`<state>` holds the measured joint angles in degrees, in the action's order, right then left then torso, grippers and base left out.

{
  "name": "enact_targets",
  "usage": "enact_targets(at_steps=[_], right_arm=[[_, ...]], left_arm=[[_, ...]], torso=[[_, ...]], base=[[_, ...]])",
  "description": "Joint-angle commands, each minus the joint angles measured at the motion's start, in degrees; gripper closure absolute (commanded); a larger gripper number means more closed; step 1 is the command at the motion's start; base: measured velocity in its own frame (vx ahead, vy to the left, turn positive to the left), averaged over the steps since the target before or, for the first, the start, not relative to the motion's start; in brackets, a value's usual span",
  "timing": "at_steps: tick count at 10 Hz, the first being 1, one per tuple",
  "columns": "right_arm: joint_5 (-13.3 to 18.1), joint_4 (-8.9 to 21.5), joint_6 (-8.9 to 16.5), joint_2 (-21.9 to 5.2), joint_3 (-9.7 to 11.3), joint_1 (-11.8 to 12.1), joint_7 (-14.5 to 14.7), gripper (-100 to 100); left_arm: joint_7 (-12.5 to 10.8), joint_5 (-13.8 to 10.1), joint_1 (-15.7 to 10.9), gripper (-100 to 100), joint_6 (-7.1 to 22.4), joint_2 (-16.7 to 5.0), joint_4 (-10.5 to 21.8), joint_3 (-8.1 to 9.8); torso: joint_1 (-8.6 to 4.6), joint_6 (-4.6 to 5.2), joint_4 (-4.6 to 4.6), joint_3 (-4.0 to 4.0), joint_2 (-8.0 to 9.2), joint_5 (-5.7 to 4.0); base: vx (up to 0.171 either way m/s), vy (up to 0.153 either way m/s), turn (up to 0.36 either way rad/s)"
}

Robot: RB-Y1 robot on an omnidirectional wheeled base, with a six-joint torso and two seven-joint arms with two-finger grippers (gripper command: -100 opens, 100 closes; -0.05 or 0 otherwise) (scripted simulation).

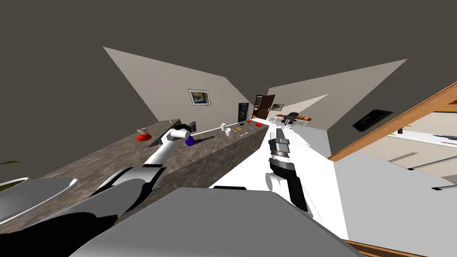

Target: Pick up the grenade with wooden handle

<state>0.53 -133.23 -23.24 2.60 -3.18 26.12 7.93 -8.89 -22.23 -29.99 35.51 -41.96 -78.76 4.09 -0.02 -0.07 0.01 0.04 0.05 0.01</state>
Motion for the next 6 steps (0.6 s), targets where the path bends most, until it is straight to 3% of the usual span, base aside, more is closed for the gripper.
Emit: enact_targets(at_steps=[1,2,3,4,6], right_arm=[[0.0,0.0,0.0,0.0,0.0,0.0,0.0,0],[0.0,0.0,0.0,0.0,0.0,0.0,0.0,0],[0.0,0.0,0.0,0.0,0.0,0.0,0.0,0],[0.0,0.0,0.0,0.0,0.0,0.0,0.0,0],[0.0,0.0,0.0,0.0,0.0,0.0,0.0,0]], left_arm=[[0.1,-0.5,-0.5,-100,1.4,-0.4,1.7,-0.06],[-0.2,-1.8,-2.9,-100,4.2,-2.5,3.7,0.61],[-0.2,-1.8,-2.9,-100,5.3,-2.5,5.5,0.61],[-0.5,-3.0,-5.1,-100,6.9,-4.4,7.3,1.31],[-0.5,-3.0,-5.1,-100,9.2,-4.4,9.3,1.31]], torso=[[0.0,0.0,0.0,0.0,0.0,0.0],[0.04,-0.02,0.0,-0.01,-0.02,0.01],[0.0,0.05,0.0,-0.01,-0.03,-0.01],[0.01,-0.01,-0.01,-0.01,-0.02,0.01],[-0.01,-0.01,-0.01,-0.02,-0.03,0.0]], base=[[-0.008,-0.005,0.007],[-0.011,-0.018,-0.205],[-0.012,-0.012,-0.127],[-0.013,-0.025,-0.204],[-0.009,-0.013,-0.047]])
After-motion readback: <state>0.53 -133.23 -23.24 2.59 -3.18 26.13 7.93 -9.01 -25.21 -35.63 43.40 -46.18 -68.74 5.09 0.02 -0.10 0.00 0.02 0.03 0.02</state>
